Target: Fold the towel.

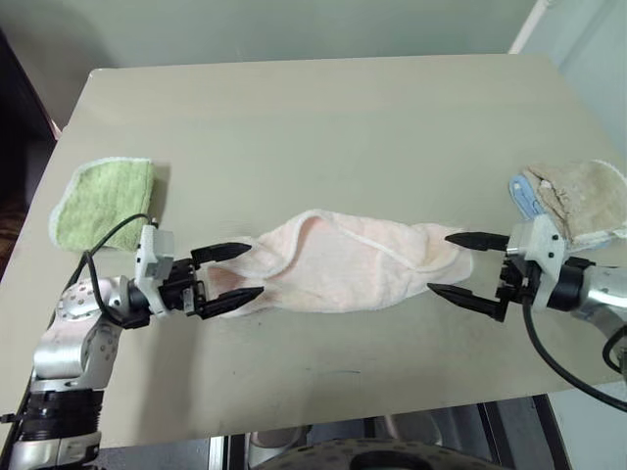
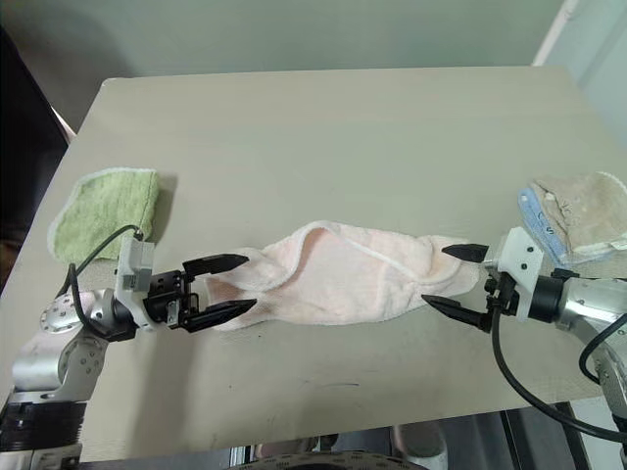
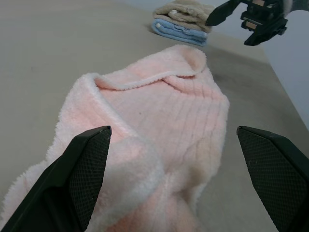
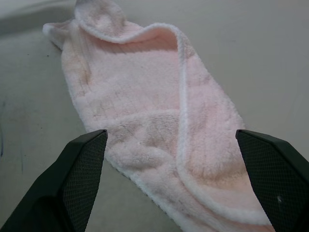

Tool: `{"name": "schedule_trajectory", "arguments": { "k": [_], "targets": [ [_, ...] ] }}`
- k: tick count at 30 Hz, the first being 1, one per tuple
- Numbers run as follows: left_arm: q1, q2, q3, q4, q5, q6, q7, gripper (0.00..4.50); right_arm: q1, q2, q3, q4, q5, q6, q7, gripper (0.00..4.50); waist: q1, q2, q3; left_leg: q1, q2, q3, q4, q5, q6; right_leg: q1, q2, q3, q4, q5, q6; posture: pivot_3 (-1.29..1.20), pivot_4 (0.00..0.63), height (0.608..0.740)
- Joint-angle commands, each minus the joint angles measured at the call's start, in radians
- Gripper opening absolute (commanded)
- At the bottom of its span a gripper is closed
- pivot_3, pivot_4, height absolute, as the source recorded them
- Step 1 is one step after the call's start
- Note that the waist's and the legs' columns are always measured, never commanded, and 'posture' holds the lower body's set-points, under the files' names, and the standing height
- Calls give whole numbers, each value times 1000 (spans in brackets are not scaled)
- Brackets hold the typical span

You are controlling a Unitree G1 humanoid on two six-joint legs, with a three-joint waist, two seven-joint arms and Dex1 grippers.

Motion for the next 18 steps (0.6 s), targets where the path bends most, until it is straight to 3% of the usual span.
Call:
{"name": "schedule_trajectory", "arguments": {
  "k": [1, 9, 18],
  "targets": [
    [-27, 9, 6, 18, 14, -33, -19, 4500, -6, 6, -6, -25, 8, -15, -7, 4490, 0, 0, 0, 0, 0, 0, 0, 0, 0, 0, 0, 0, 0, 0, 0, 0, 150, 740],
    [-48, 1, 6, 39, 16, -43, -39, 4500, -35, 14, 26, -1, -31, -45, -13, 4490, -2, 0, 0, 0, 0, 0, 0, 0, 0, 0, 0, 0, 1, 0, 0, 0, 150, 740],
    [-79, -48, -35, 75, 54, -90, -38, 4500, -78, 15, 130, 103, -228, -166, -60, 4490, -1, 0, 0, 0, 0, 0, 0, -2, 4, 0, 0, 0, 1, 1, 0, 0, 150, 740]
  ]
}}
